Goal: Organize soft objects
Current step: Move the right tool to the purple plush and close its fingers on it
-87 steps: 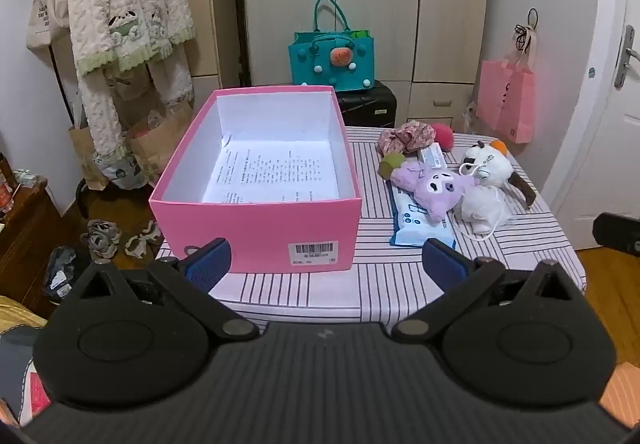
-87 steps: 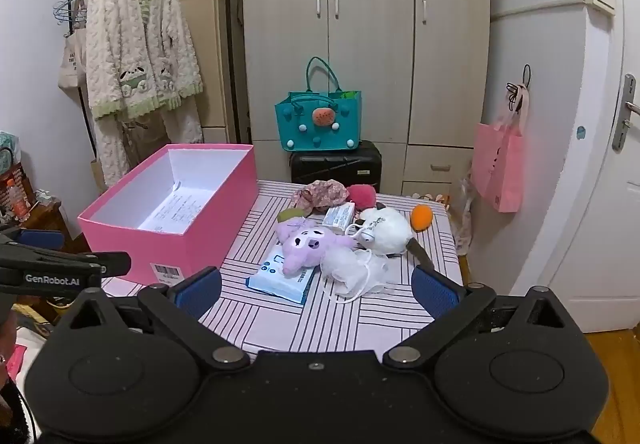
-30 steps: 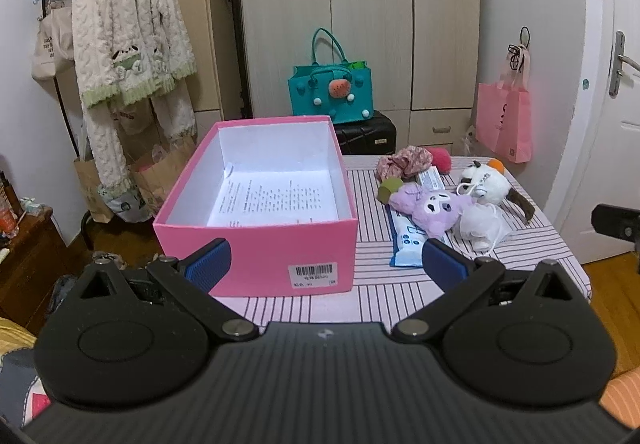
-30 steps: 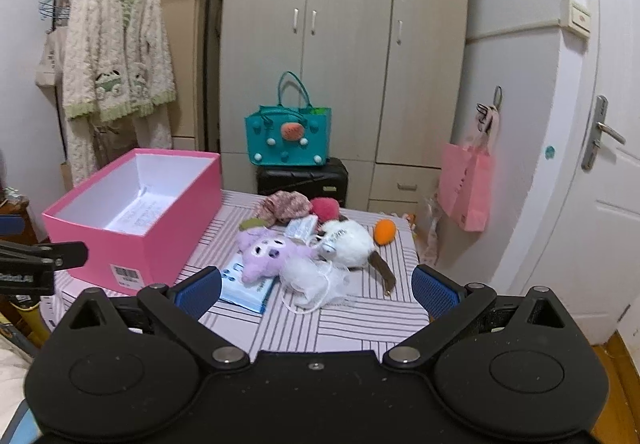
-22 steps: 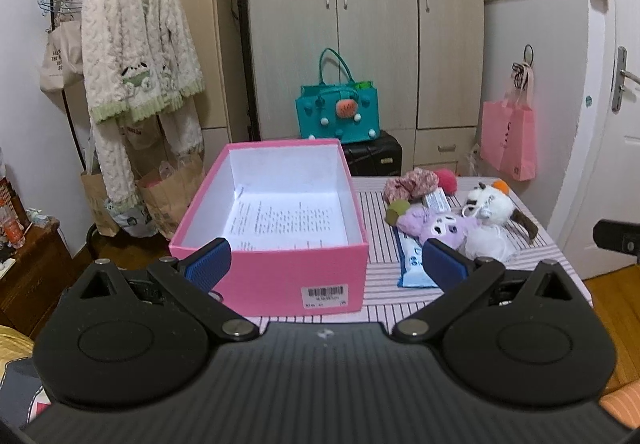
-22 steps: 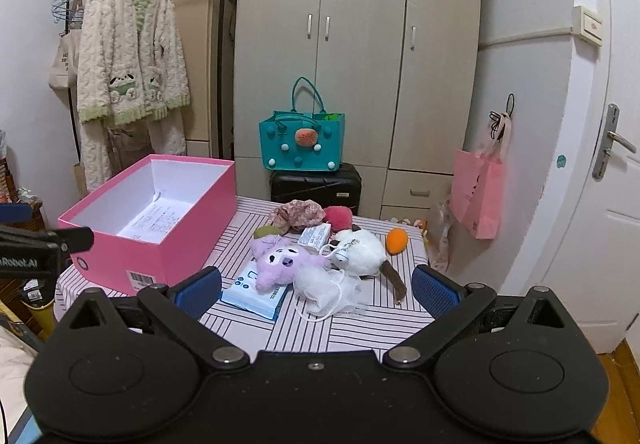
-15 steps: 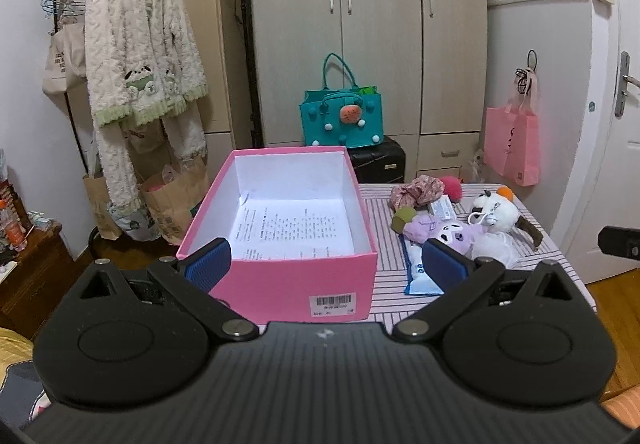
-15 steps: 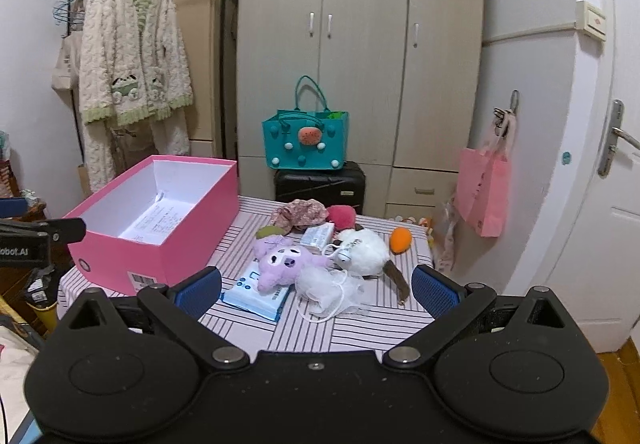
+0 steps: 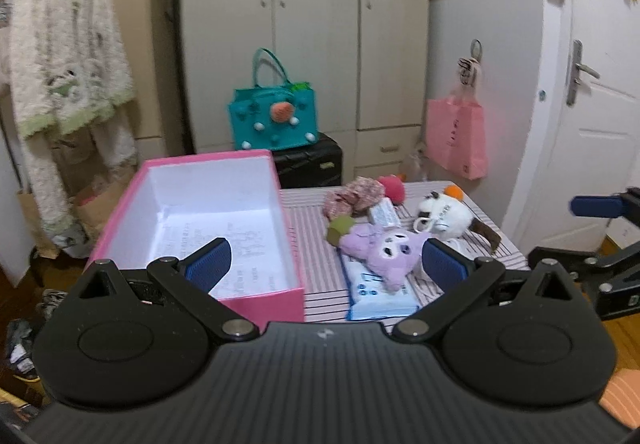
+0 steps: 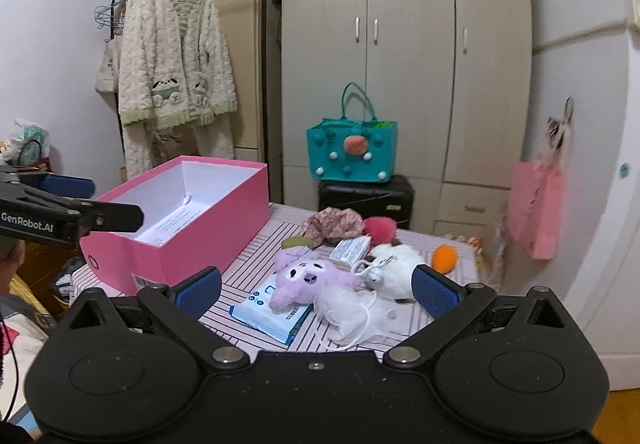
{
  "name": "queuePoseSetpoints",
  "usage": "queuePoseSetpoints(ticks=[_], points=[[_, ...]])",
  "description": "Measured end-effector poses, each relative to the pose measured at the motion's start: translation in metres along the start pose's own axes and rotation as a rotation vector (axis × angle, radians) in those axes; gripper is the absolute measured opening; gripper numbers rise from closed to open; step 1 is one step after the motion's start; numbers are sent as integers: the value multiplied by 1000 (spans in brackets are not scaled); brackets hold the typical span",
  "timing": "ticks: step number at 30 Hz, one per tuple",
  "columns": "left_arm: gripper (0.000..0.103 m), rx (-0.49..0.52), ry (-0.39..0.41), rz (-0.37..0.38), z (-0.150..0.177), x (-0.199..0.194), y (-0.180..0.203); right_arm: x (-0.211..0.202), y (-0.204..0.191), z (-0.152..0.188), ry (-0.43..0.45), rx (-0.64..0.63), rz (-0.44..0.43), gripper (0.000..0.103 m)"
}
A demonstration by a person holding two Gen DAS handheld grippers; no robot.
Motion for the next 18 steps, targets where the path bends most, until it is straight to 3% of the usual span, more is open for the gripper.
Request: queuePoseSetpoints(ticks=[7, 18], points=[[102, 38, -32, 94, -8, 42, 19, 37, 27, 6, -50, 26, -67, 103], [90, 40, -125, 216, -28, 114, 41, 119, 22, 7, -171, -170, -205, 102]])
Point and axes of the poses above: each gripper's, at about its wrist camera, not at the fingertips, and x roughly the way its jaws point, y to its right, z to its underside, the point moved 1 cm from there along x, roughly the way its jaws point, and after that the axes turned 15 degrees about x, right-handed, at the moved point
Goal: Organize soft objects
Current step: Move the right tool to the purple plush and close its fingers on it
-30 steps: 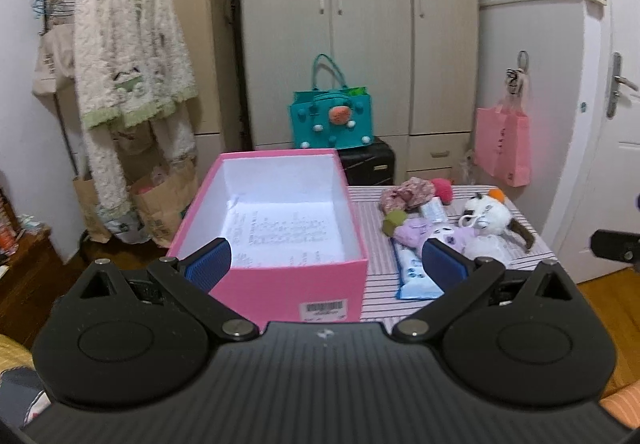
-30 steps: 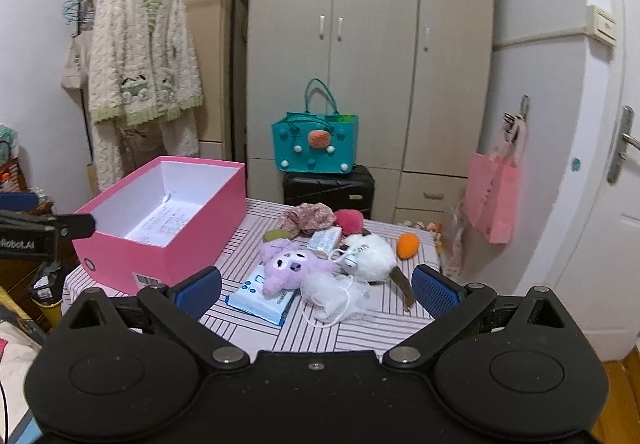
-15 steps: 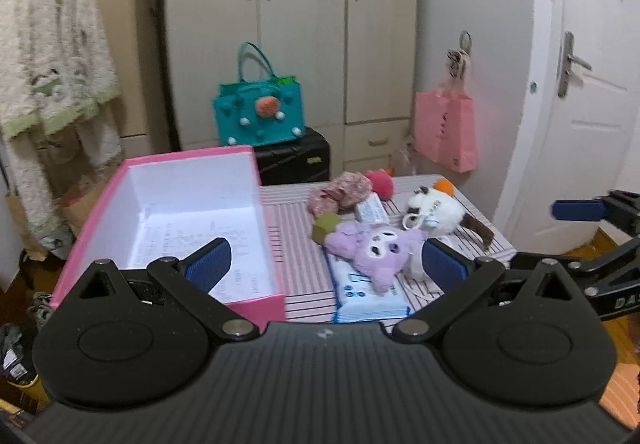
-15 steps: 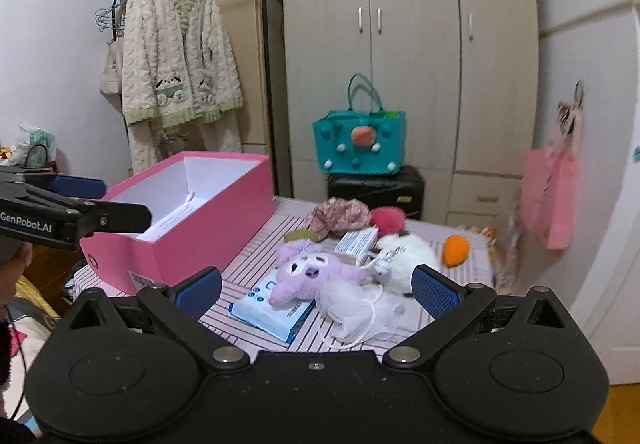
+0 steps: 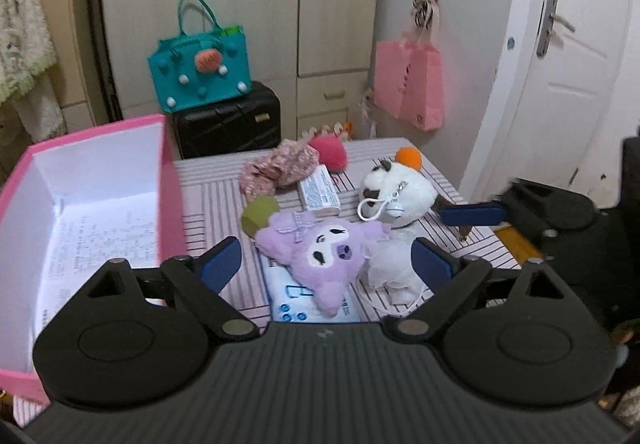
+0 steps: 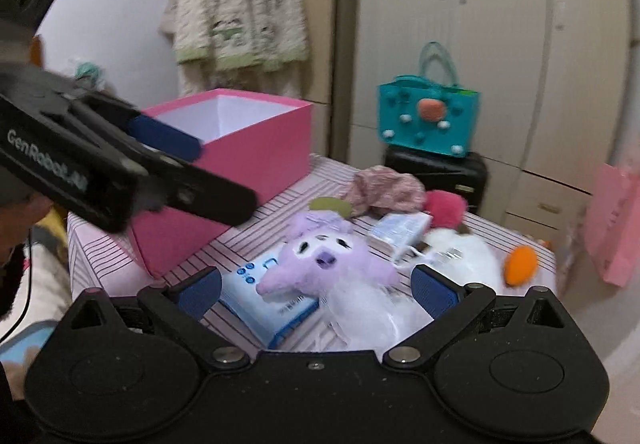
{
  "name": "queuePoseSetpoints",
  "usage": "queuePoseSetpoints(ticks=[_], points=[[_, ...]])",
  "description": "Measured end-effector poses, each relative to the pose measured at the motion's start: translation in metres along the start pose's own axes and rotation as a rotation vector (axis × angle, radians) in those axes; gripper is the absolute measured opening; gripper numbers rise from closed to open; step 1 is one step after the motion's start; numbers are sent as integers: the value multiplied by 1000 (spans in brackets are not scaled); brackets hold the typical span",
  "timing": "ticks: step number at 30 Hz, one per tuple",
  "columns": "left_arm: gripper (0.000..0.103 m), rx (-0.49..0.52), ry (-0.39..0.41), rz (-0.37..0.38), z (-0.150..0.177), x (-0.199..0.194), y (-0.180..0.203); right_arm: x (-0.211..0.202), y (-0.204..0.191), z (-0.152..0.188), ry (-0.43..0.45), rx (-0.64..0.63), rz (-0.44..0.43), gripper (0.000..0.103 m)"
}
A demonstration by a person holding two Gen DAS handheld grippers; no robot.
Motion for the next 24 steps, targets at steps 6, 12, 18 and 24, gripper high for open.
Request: queuePoseSetpoints(ticks=[6, 12, 18, 24], points=[[78, -35, -100, 88, -9, 43, -2, 39, 10, -9, -49, -63, -55, 97], [76, -114, -170, 126, -3, 82, -12, 68, 18, -14, -125, -122, -97, 90], [76, -180, -204, 147, 5, 104, -19, 76, 23, -15, -172, -153, -147, 89], [75, -253, -224, 167, 11, 115, -25, 79, 31, -13, -163, -101, -160, 83]])
Point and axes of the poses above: each gripper's, at about its wrist camera, not at the fingertips, and x roughly the way its jaws point, y to its right, z to its underside, the point moved 1 cm from there along x, roughly the way its jaws point, and after that the axes turned 15 degrees about x, right-handed, at the moved point
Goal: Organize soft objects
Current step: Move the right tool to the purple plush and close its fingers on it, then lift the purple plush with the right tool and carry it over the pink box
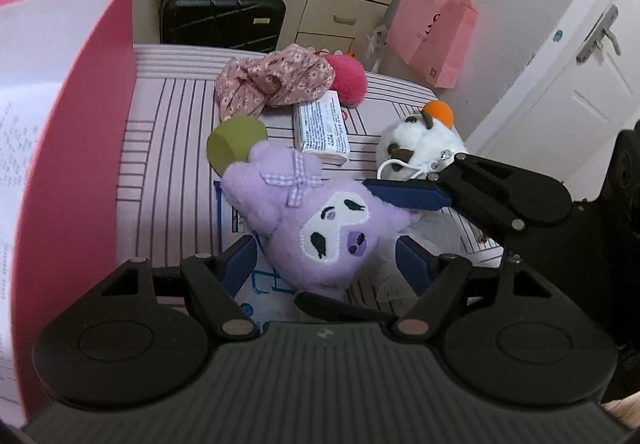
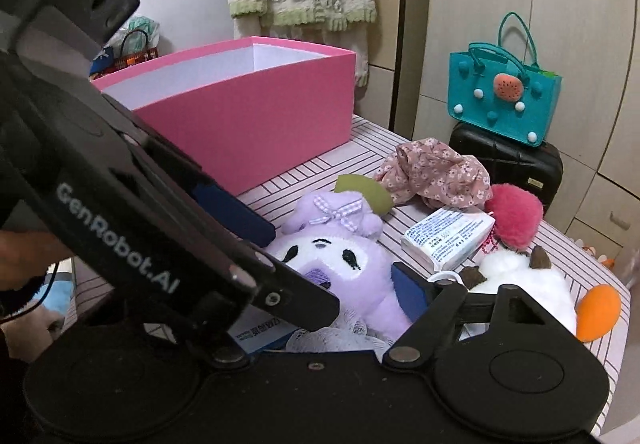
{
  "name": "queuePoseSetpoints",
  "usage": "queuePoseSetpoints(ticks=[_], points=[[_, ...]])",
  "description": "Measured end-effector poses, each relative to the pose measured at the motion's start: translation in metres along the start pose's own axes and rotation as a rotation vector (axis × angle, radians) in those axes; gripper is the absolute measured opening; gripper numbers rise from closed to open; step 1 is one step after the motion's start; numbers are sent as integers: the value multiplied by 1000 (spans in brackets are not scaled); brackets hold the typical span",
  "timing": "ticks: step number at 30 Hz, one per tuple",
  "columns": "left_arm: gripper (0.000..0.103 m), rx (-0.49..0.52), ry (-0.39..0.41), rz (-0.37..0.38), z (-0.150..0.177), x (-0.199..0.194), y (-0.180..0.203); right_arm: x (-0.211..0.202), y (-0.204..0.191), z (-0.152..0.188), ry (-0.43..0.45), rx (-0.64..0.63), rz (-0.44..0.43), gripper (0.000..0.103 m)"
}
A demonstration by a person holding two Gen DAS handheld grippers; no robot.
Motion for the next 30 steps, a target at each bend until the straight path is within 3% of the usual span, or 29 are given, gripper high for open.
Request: queuePoseSetpoints(ticks=[6, 9, 15, 30], points=[[52, -54, 18, 40, 6, 8, -6, 8, 4, 0, -18, 32, 6, 83], [49, -24, 26, 12, 8, 7, -3, 9, 3, 0, -17, 29, 16, 82], [48, -76, 54, 35, 10, 3, -10, 4, -4, -7, -3, 23, 46, 73], [48, -49, 125, 19, 11, -46, -6, -25, -48, -24, 20, 19, 83, 73]])
Point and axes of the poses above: each gripper's, at about its wrist camera, not at the fingertips, and x roughly the way its jaws point, y to its right, z to its underside, the point moved 1 cm from there along x, roughly the way its jaws point, and after that the axes turned 15 degrees about x, right-handed, at the moved point
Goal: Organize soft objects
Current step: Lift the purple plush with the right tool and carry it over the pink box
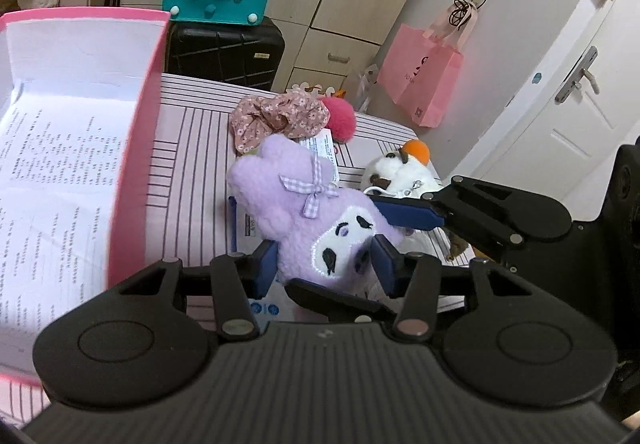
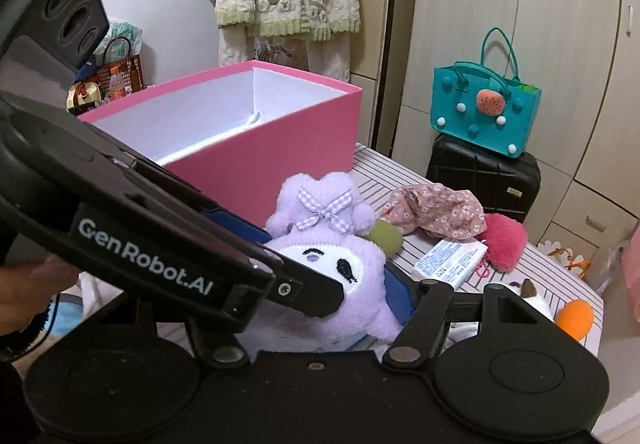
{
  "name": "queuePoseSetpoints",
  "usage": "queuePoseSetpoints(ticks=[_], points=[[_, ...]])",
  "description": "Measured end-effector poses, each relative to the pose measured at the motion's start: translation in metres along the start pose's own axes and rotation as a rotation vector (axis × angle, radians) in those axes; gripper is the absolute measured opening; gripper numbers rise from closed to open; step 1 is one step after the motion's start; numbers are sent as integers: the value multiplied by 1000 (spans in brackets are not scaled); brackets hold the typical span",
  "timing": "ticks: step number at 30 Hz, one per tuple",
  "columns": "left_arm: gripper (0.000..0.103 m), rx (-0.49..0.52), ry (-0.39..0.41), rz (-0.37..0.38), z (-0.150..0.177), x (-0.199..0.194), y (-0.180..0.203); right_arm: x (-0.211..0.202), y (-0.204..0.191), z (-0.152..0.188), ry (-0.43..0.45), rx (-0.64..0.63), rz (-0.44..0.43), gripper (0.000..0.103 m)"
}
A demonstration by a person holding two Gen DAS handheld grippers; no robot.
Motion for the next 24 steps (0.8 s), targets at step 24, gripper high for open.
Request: queuePoseSetpoints(ticks=[24], points=[[48, -51, -141, 168, 28, -70, 5, -55, -62, 12, -192, 244, 27, 73]])
Point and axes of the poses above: each gripper's, at about its wrist camera, not at the fingertips, and x roughly the way its jaws point, y to its right, z to its underside, the point moved 1 cm from there along x, roughly the way its jaws point, and after that the axes turned 15 degrees about x, right-handed, at the moved point
